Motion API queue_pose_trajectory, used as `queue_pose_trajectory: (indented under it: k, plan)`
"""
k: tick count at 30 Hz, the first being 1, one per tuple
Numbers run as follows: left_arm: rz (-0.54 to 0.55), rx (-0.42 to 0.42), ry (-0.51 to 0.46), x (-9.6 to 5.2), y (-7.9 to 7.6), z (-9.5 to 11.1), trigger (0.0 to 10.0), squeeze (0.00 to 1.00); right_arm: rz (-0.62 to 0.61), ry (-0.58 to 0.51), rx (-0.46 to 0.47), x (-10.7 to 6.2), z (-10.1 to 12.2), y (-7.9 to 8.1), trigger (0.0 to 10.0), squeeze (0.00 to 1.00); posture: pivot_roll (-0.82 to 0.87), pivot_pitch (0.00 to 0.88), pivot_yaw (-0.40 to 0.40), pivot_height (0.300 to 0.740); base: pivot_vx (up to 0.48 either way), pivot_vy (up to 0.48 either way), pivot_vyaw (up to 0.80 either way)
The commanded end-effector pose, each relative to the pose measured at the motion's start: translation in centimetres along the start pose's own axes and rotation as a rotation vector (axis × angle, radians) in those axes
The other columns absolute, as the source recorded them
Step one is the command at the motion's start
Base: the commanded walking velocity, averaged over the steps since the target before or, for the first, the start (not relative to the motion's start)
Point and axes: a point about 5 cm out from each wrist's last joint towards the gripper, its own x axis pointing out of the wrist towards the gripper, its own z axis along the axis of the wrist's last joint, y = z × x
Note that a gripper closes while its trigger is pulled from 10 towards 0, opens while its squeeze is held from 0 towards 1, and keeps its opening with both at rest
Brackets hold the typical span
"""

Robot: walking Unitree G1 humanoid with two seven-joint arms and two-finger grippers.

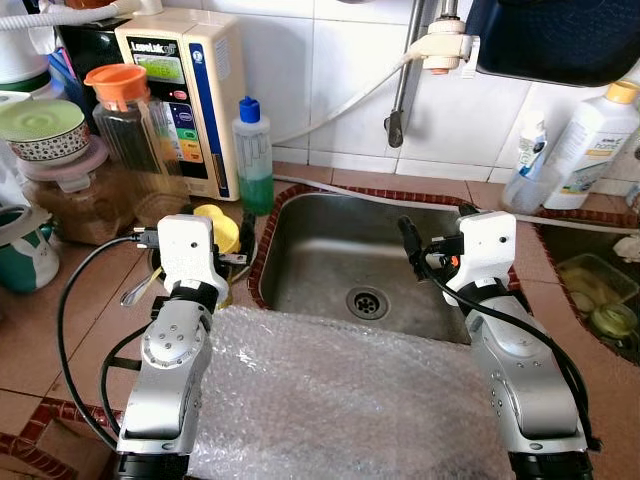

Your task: Kitchen organization

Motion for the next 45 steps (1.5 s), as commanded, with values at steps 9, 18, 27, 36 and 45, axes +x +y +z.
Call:
queue_pose_trajectory:
  k: [9, 18, 27, 36, 45]
  plan:
    - [0.027, 0.023, 0.000, 0.3, 0.3, 0.2, 10.0, 0.00, 0.041, -0.051, -0.001, 0.9, 1.9, -0.3, 10.0, 0.00, 0.02, 0.024, -0.009, 0.740, 0.000, 0.000, 0.00]
    - [0.088, 0.086, 0.067, -0.1, 1.6, -0.7, 10.0, 0.00, 0.241, -0.062, 0.024, 1.9, 3.7, 0.3, 10.0, 0.00, 0.02, 0.031, -0.006, 0.740, 0.000, 0.000, 0.00]
    - [0.036, 0.180, 0.007, -1.6, 1.9, -0.4, 10.0, 0.00, 0.334, -0.101, 0.007, 2.5, 5.4, 0.8, 10.0, 0.00, 0.03, 0.037, -0.027, 0.740, 0.000, 0.000, 0.00]
    - [0.023, 0.197, -0.038, -2.4, 2.0, 0.1, 10.0, 0.00, 0.334, -0.096, 0.020, 2.5, 5.4, 0.6, 10.0, 0.00, 0.04, 0.040, -0.028, 0.740, 0.000, 0.000, 0.00]
    - [-0.015, 0.164, -0.079, -1.7, 1.3, 1.2, 10.0, 0.00, 0.412, -0.078, 0.080, 2.1, 5.5, 1.5, 10.0, 0.00, 0.04, 0.034, -0.033, 0.740, 0.000, 0.000, 0.00]
